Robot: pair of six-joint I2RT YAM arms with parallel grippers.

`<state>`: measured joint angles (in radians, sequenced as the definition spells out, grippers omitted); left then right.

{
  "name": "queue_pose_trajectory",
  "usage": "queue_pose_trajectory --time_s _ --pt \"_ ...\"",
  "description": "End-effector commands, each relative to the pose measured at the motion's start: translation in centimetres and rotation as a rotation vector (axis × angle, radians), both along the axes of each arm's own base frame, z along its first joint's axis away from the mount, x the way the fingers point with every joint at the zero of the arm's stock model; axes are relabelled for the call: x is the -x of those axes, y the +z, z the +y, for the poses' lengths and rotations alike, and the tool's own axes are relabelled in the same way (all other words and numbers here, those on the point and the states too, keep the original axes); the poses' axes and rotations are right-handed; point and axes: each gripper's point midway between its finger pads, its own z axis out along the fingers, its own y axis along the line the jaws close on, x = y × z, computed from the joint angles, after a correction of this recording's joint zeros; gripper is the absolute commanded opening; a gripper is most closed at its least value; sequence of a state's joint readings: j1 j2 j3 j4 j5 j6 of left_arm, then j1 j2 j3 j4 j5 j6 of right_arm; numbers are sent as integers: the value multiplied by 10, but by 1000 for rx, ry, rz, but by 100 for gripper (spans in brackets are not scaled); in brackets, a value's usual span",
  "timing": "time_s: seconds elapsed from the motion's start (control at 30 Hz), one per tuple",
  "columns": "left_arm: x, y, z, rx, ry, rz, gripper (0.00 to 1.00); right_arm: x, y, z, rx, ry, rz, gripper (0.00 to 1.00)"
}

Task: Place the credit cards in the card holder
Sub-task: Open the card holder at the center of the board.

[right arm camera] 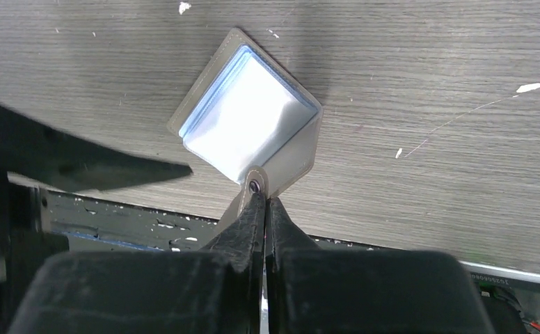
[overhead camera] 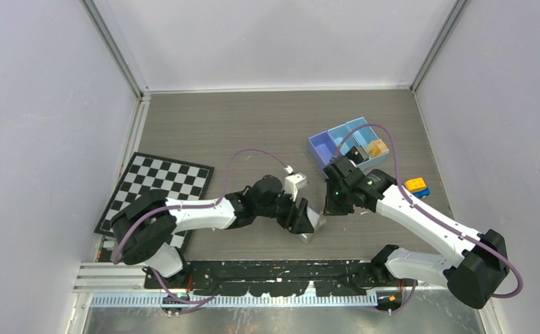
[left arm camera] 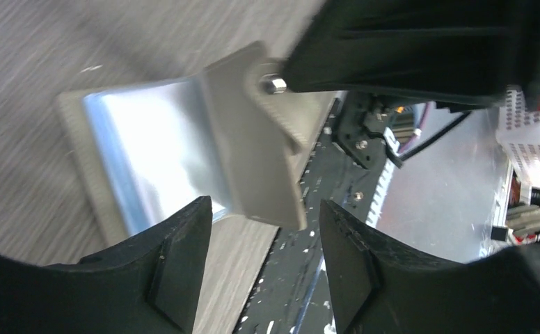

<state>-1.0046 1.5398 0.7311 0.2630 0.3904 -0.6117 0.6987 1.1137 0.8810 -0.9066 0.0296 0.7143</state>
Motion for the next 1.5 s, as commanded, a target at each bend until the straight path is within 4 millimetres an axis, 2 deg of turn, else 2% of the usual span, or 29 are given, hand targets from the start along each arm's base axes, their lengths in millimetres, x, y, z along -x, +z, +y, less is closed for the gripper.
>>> queue_pose_trajectory --time_s 0.0,0.23,0.33,0.4,0.53,0.63,0.67,0.77,0.83,0.93,1.1,1.2,1.33,1.47 --pt "8 40 -27 128 -109 -139 61 -16 12 4 -6 -68 -47 3" --pt "10 10 -34 -42 -128 -222 64 -21 19 6 -25 -89 -77 1" --pt "10 2 -37 -112 -119 -267 60 -24 22 5 -26 -100 -93 1" --pt "7 -4 -34 -184 -96 -308 51 -26 25 4 -26 -108 -106 2" --pt "-3 -17 -19 -290 -31 -334 25 -33 31 3 -21 -124 -142 4" --pt "-8 -19 -12 -311 23 -335 2 -38 34 1 -13 -145 -167 8" --pt "-10 -19 -8 -320 45 -336 0 -40 34 0 -11 -152 -174 10" --pt "-24 -16 11 -394 122 -388 0 -45 36 -1 -12 -175 -202 18" --pt "-39 -10 35 -500 182 -461 0 -50 38 0 -21 -192 -220 22" --pt "-54 6 62 -606 234 -547 0 -55 40 8 -57 -188 -233 26" --pt "-63 15 87 -724 271 -601 0 -61 37 22 -145 -239 -233 34" --pt "-60 9 84 -719 260 -580 0 -64 33 35 -253 -294 -233 40" --pt "-43 -6 59 -602 221 -468 0 -69 26 53 -438 -404 -211 47" --pt "-33 -16 47 -540 222 -388 0 -74 14 68 -580 -477 -181 51"
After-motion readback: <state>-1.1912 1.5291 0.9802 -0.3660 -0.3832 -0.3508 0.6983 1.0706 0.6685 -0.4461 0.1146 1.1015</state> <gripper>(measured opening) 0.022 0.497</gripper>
